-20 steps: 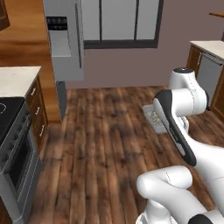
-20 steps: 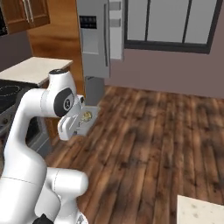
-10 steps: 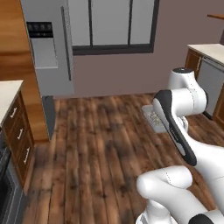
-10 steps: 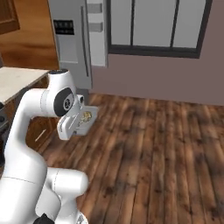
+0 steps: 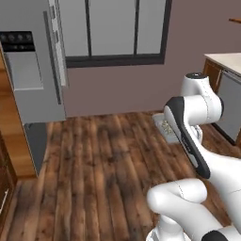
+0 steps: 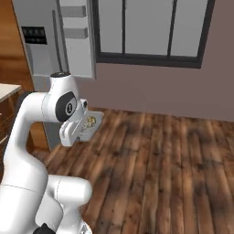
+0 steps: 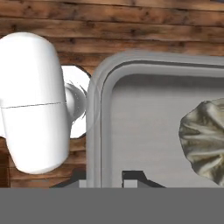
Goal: Place two dumplings into each of the tupperware containers and then place the containers in the fridge.
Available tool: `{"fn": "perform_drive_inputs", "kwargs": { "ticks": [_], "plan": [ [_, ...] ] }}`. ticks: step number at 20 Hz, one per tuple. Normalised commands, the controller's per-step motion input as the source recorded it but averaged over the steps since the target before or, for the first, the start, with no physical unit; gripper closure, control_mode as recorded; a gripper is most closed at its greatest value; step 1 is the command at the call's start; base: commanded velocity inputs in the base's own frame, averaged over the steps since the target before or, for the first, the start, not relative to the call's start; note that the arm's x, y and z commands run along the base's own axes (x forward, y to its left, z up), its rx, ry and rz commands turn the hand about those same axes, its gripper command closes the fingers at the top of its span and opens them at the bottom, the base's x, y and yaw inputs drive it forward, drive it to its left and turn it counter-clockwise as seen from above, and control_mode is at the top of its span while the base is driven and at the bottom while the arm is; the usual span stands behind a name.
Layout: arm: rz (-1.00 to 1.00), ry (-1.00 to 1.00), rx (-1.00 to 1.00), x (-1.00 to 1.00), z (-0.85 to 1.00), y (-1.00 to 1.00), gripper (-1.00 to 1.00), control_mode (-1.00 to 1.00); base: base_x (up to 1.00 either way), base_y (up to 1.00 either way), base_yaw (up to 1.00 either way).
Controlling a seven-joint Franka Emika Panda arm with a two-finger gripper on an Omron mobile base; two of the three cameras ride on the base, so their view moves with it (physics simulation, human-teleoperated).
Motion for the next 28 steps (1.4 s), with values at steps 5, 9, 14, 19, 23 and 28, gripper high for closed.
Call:
{"fn": "perform_drive_inputs", "kwargs": {
  "ticks": [5,9,14,19,23,28],
  "plan": [
    [0.00,0.00,0.00,0.00,0.00,0.00,1.00,1.00,1.00,-0.89,0.08],
    [0.00,0.00,0.00,0.00,0.00,0.00,1.00,1.00,1.00,-0.67,0.35],
    [0.00,0.00,0.00,0.00,0.00,0.00,1.00,1.00,1.00,-0.51,0.59],
    [0.00,0.00,0.00,0.00,0.00,0.00,1.00,1.00,1.00,-0.58,0.61],
    [0.00,0.00,0.00,0.00,0.00,0.00,1.00,1.00,0.97,-0.72,0.58],
    [0.00,0.00,0.00,0.00,0.00,0.00,1.00,1.00,0.98,-0.71,0.59]
  ]
}}
